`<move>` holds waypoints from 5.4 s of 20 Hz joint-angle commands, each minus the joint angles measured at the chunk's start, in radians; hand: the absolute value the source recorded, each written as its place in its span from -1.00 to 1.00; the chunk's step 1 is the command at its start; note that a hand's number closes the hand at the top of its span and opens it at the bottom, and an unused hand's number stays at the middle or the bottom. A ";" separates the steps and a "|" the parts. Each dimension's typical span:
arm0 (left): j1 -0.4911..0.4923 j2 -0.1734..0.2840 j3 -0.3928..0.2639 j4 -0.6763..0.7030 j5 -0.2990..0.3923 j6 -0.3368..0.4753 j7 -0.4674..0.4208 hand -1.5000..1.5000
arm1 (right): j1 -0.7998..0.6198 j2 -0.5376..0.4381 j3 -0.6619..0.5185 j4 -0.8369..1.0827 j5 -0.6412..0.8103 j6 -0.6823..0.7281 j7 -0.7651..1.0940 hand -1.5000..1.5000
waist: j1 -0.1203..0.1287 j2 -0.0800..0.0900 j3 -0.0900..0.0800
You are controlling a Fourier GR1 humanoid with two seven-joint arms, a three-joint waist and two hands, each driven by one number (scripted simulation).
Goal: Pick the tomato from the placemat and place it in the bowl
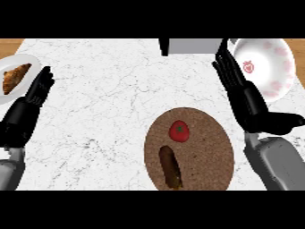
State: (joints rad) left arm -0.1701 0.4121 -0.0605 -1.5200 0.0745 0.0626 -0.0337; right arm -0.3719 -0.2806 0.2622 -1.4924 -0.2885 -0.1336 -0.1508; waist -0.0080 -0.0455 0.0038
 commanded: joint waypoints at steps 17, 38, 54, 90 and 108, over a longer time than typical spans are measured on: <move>0.014 -0.222 -0.077 0.009 0.026 0.102 0.090 0.00 | 0.234 0.278 0.361 0.101 0.705 -1.185 0.129 -1.00 | 0.001 0.040 -0.006; 0.018 -0.240 -0.089 -0.032 -0.021 0.136 0.136 0.00 | 0.165 0.281 0.297 -0.088 1.307 -0.560 1.338 -1.00 | 0.001 0.038 -0.006; 0.023 -0.265 -0.066 -0.013 -0.032 0.074 0.111 0.00 | 0.194 0.280 0.449 -0.158 1.333 -0.643 1.427 -1.00 | 0.009 0.045 -0.004; 0.040 -0.280 0.032 0.005 -0.052 -0.009 0.079 0.00 | 0.111 0.280 0.382 0.319 0.948 -0.887 1.099 -1.00 | 0.012 0.046 -0.004; 0.027 -0.360 -0.039 -0.017 -0.106 0.023 0.111 0.00 | 0.055 0.122 0.589 0.284 0.741 -0.630 0.499 1.00 | 0.029 0.052 0.001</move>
State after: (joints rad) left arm -0.1465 0.0722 -0.0793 -1.5394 -0.0291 0.0852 0.0808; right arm -0.3335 -0.0708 0.7464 -1.1354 0.4787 -0.8735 0.5466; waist 0.0108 0.0004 0.0000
